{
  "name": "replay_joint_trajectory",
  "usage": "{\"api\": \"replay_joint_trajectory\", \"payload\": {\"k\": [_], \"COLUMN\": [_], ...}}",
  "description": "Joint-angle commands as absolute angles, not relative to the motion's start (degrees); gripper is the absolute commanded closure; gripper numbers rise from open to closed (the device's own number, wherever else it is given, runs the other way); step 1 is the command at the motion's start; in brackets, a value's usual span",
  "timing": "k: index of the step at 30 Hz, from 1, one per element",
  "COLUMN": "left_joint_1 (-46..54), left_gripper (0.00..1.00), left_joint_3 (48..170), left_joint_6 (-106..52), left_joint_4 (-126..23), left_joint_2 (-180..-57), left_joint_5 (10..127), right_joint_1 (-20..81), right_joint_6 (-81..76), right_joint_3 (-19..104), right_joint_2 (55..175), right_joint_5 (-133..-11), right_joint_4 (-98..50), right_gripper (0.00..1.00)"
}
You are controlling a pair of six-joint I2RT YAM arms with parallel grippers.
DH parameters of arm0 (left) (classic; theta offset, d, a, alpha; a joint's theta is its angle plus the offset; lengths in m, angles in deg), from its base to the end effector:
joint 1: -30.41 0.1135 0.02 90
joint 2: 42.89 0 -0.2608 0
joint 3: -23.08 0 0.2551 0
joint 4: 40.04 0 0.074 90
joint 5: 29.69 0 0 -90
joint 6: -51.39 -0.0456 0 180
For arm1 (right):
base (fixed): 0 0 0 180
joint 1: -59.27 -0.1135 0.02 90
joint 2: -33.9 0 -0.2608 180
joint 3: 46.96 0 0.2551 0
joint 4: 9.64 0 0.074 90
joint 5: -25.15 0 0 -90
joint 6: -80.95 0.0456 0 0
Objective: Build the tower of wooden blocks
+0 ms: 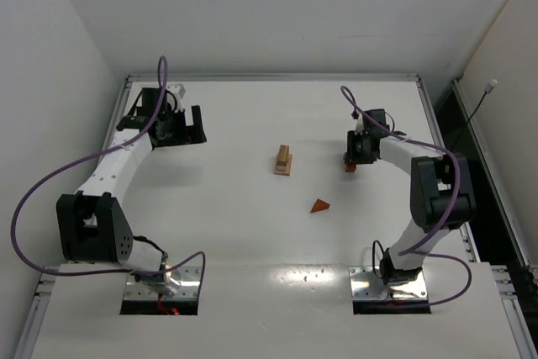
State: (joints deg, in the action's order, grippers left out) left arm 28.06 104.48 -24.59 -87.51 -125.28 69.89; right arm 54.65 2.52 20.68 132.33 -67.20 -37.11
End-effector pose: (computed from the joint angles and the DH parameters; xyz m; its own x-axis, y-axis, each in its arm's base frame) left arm 0.3188 -0.0207 0.2786 -0.7621 -0.2078 -0.6132 -0.0350 0.9589 -0.2815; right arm 0.3390 0.0293 0.1392 -0.8509 0.1323 -0.5084 0.0701 0.9877 0.1397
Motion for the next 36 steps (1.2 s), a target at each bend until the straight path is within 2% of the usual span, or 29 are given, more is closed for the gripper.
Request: {"api": "replay_joint_trajectory", "payload": {"k": [1, 3, 4, 8, 12, 21, 36], "left_joint_1": [27.4, 27.4, 27.4, 27.4, 27.4, 27.4, 27.4], "left_gripper": [0.00, 0.00, 0.00, 0.00, 0.00, 0.00, 0.00], "left_joint_3": [107.0, 107.0, 107.0, 105.8, 104.2, 104.2, 101.6], "left_joint_6": [-24.2, -24.2, -24.2, -23.1, -21.3, -19.7, -20.2], "left_joint_4": [-85.7, -85.7, -85.7, -85.7, -85.7, -85.7, -85.7], "left_joint_2": [-125.1, -125.1, -125.1, -124.4, -123.2, -123.4, -120.4], "left_joint_5": [69.7, 69.7, 69.7, 67.5, 62.6, 61.5, 60.2], "right_joint_1": [54.8, 54.8, 54.8, 52.9, 50.6, 46.3, 33.0], "right_joint_6": [3.1, 3.1, 3.1, 5.3, 14.6, 33.0, 38.8], "right_joint_3": [23.4, 23.4, 23.4, 25.7, 32.3, 44.4, 59.5], "right_joint_2": [132.9, 132.9, 132.9, 128.4, 122.8, 121.7, 135.3], "right_joint_5": [-68.5, -68.5, -67.8, -64.8, -62.6, -58.9, -63.5], "right_joint_4": [-37.0, -37.0, -37.0, -41.3, -55.2, -71.8, -69.2], "right_gripper": [0.86, 0.98, 1.00, 1.00, 1.00, 1.00, 1.00]}}
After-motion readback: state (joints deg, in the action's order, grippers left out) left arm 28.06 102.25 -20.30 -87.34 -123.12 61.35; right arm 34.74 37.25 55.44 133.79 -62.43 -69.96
